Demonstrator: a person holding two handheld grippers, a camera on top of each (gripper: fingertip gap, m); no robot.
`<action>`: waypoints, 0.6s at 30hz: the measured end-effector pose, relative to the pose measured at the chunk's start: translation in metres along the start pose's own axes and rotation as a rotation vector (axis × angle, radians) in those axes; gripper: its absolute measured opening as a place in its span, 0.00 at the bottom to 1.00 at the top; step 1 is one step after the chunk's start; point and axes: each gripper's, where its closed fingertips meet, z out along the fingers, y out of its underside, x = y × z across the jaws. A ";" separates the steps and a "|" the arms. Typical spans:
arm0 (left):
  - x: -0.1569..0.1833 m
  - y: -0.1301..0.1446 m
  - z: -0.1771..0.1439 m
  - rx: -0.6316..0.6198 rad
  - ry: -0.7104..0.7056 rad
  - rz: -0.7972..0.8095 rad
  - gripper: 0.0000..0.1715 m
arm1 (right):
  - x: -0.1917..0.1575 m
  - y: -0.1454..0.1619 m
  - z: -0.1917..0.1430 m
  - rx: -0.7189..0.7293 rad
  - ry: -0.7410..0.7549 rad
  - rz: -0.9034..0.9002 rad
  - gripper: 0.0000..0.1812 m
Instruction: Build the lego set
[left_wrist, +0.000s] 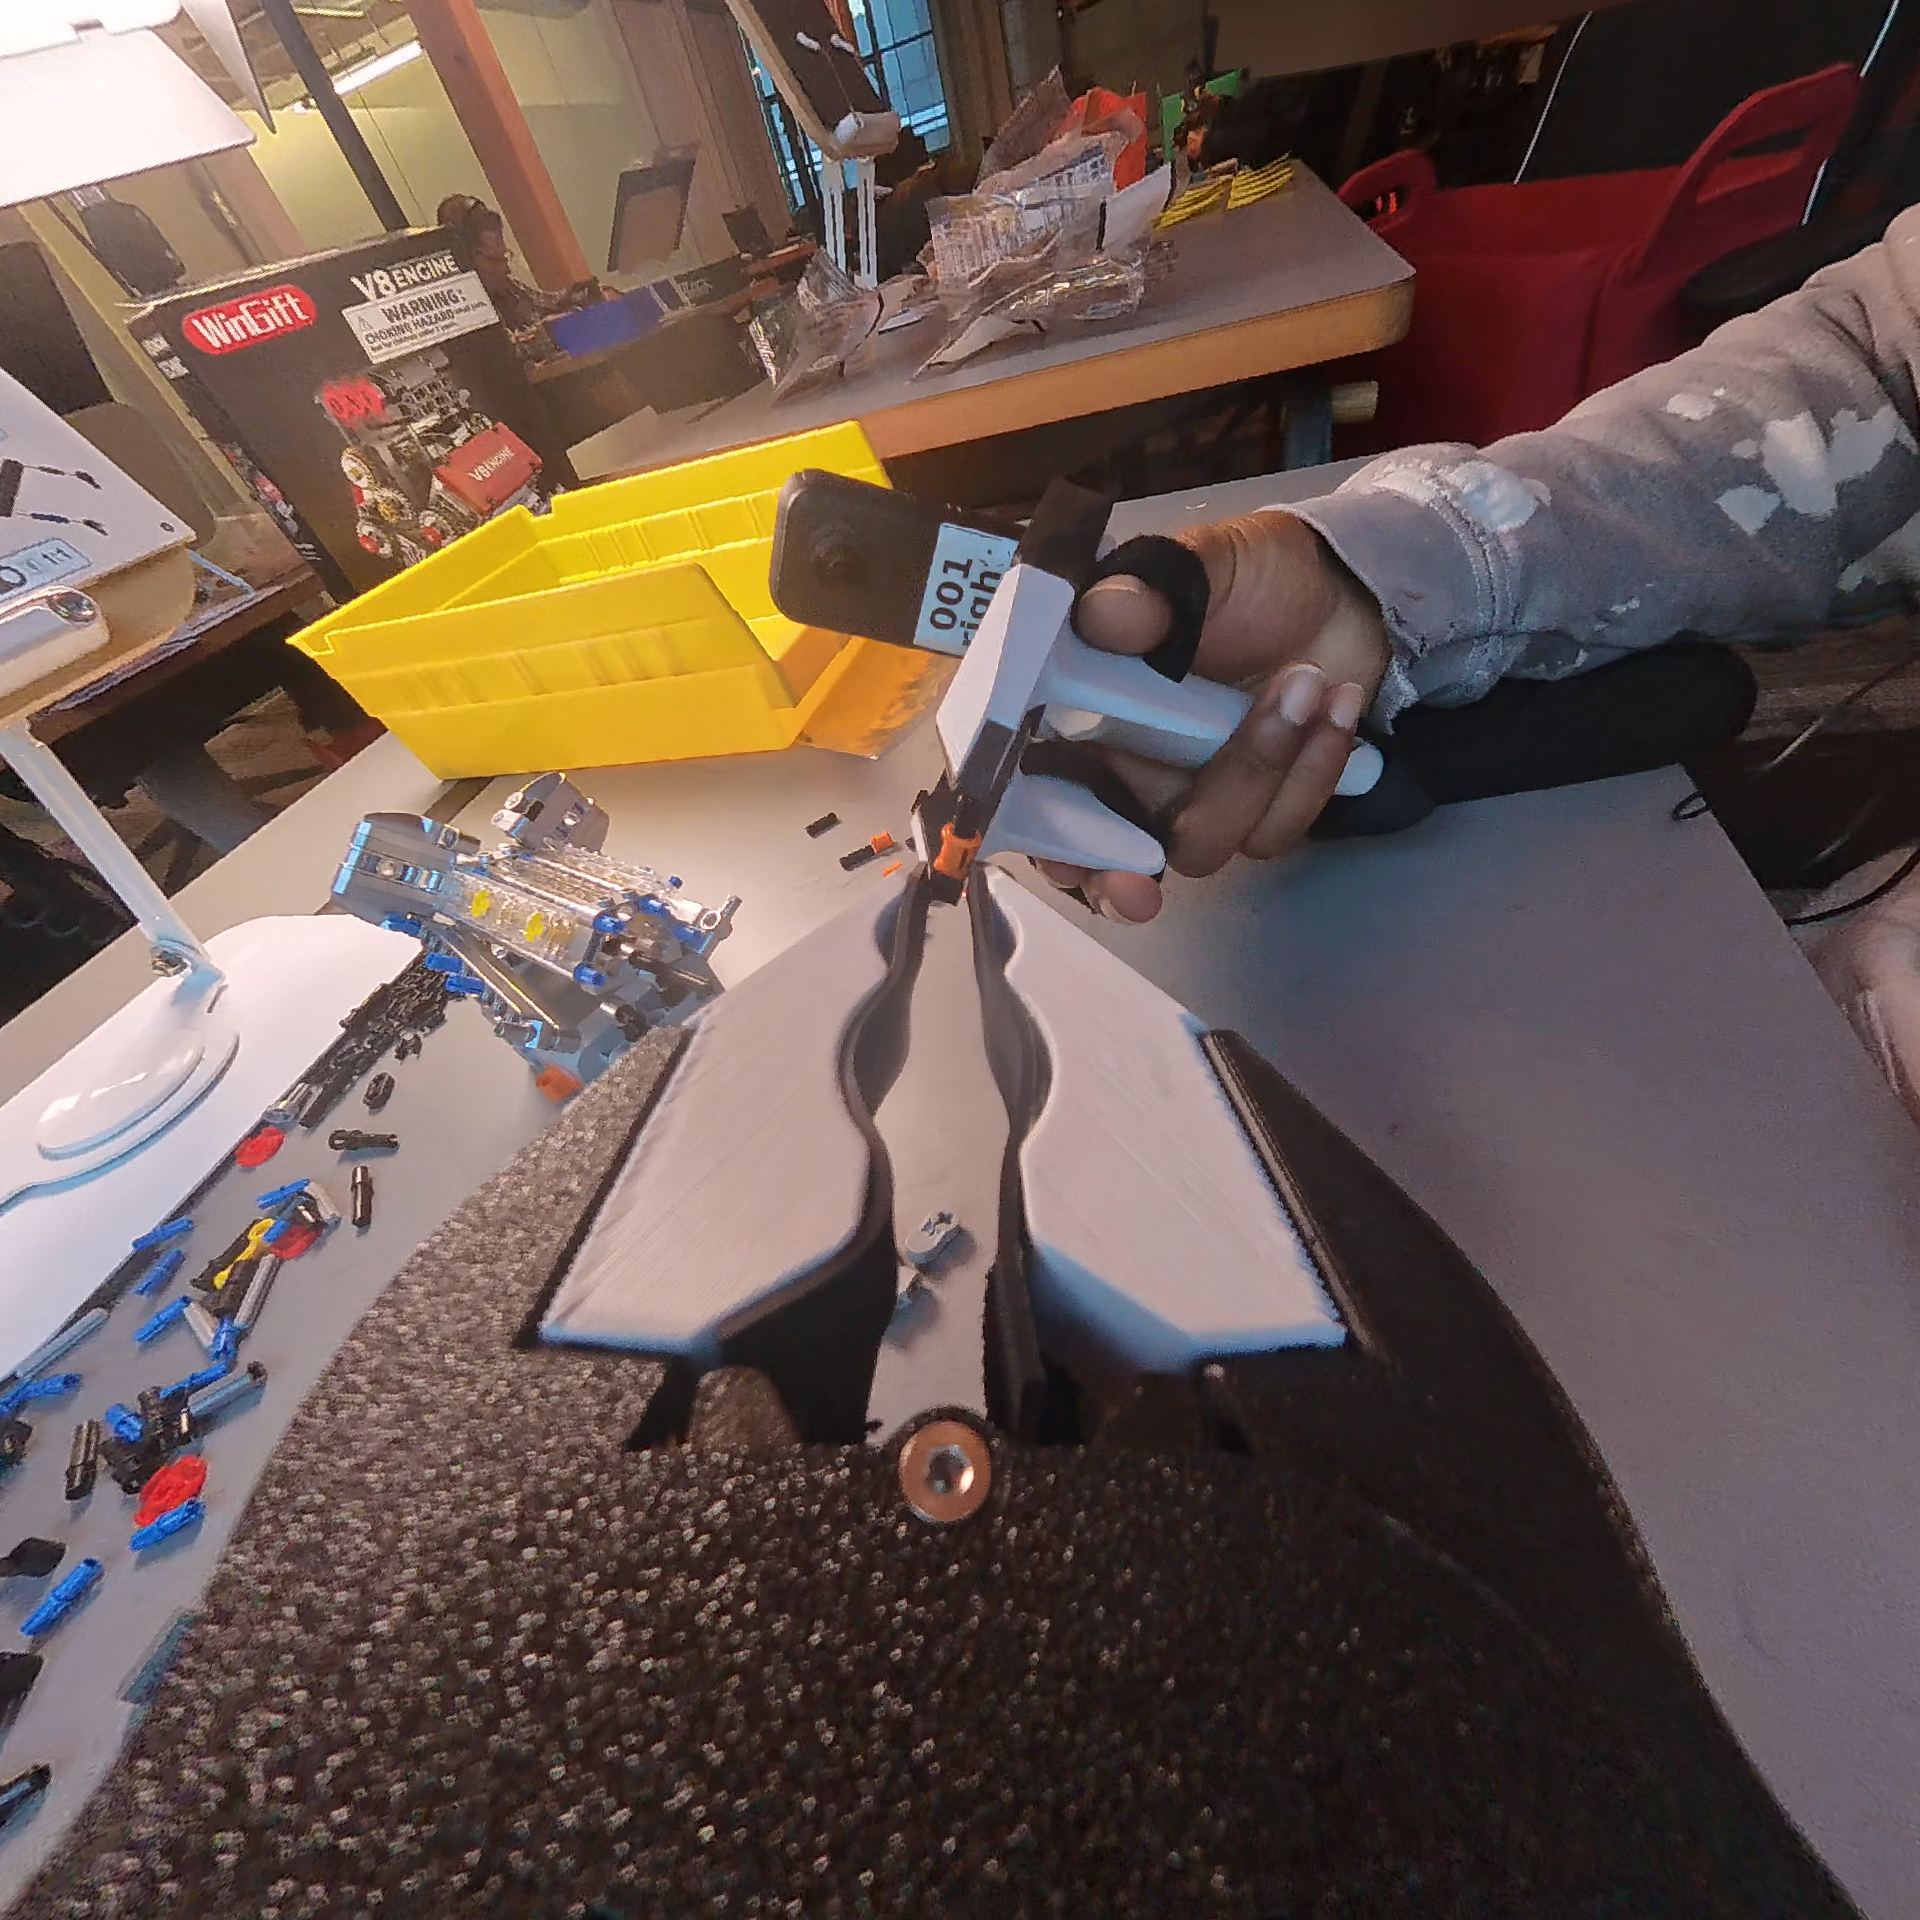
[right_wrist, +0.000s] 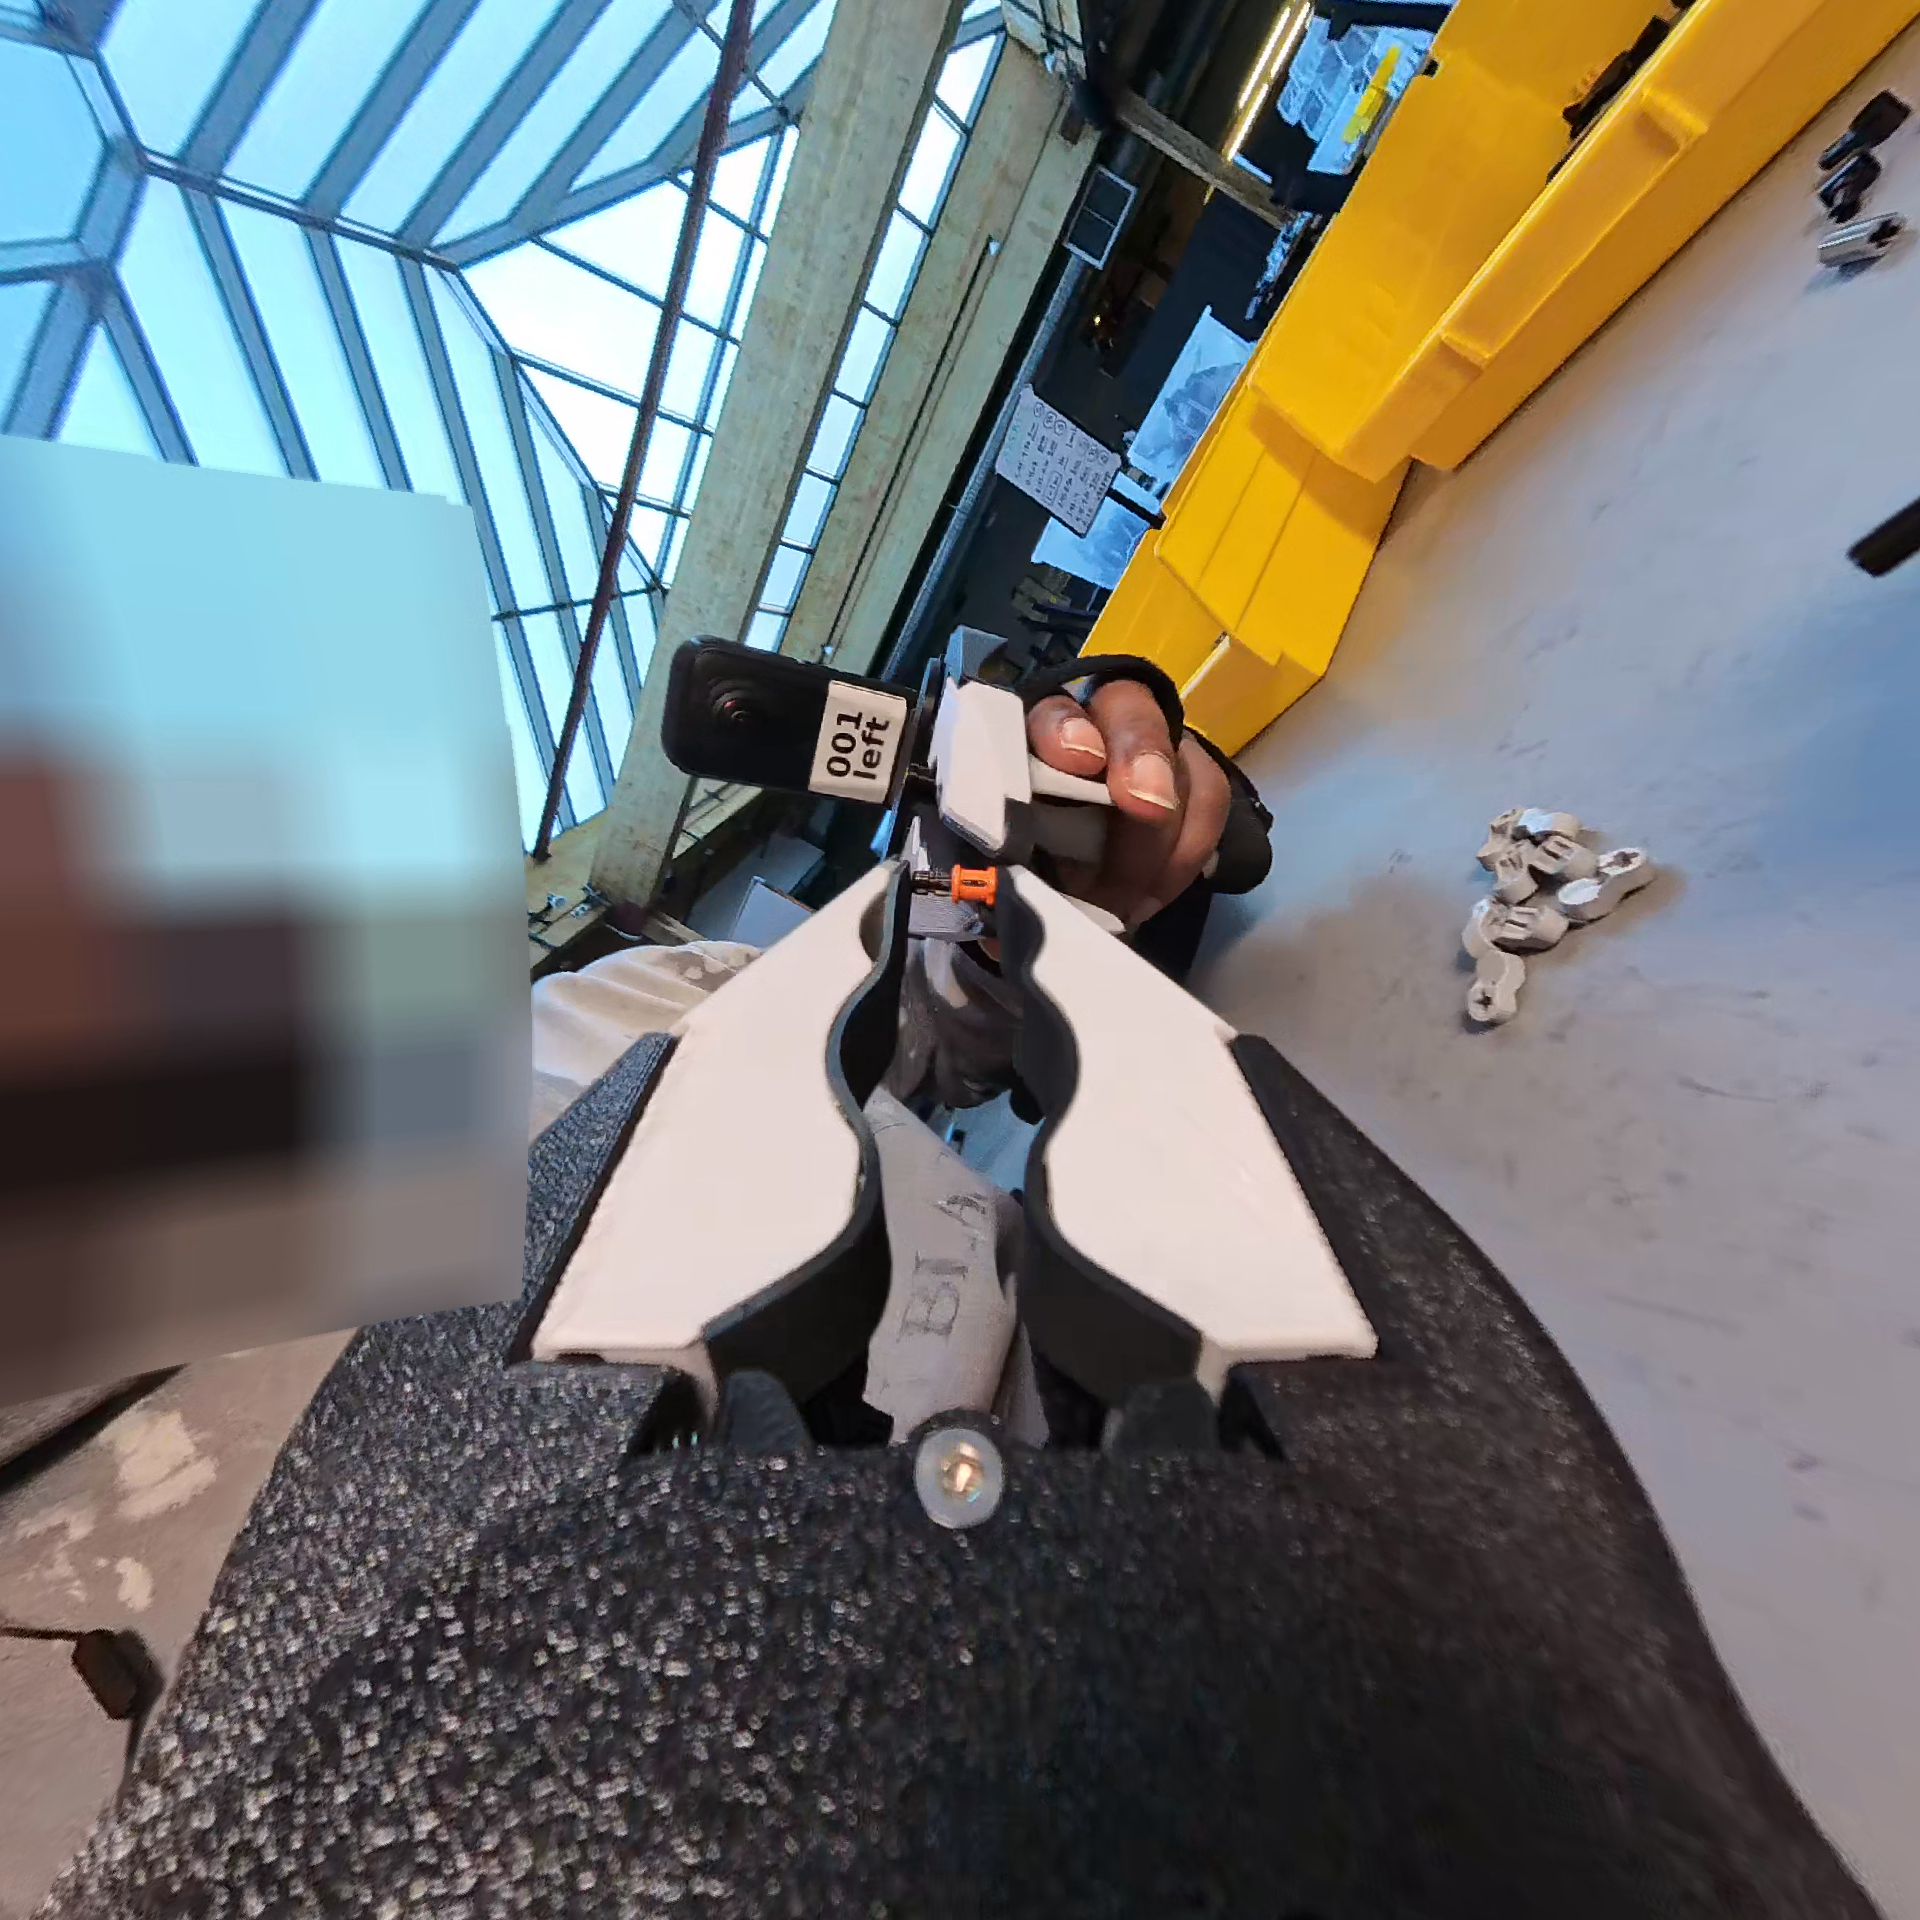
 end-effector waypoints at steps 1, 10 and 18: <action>-0.001 0.000 0.000 0.002 0.000 -0.008 0.03 | 0.000 -0.001 0.000 0.006 -0.006 0.009 0.08; -0.001 0.002 0.001 -0.018 -0.047 0.106 0.04 | 0.010 0.001 0.002 0.018 0.024 0.040 0.08; -0.007 -0.008 -0.006 0.021 -0.050 0.065 0.03 | -0.001 -0.006 0.002 0.058 -0.022 -0.007 0.09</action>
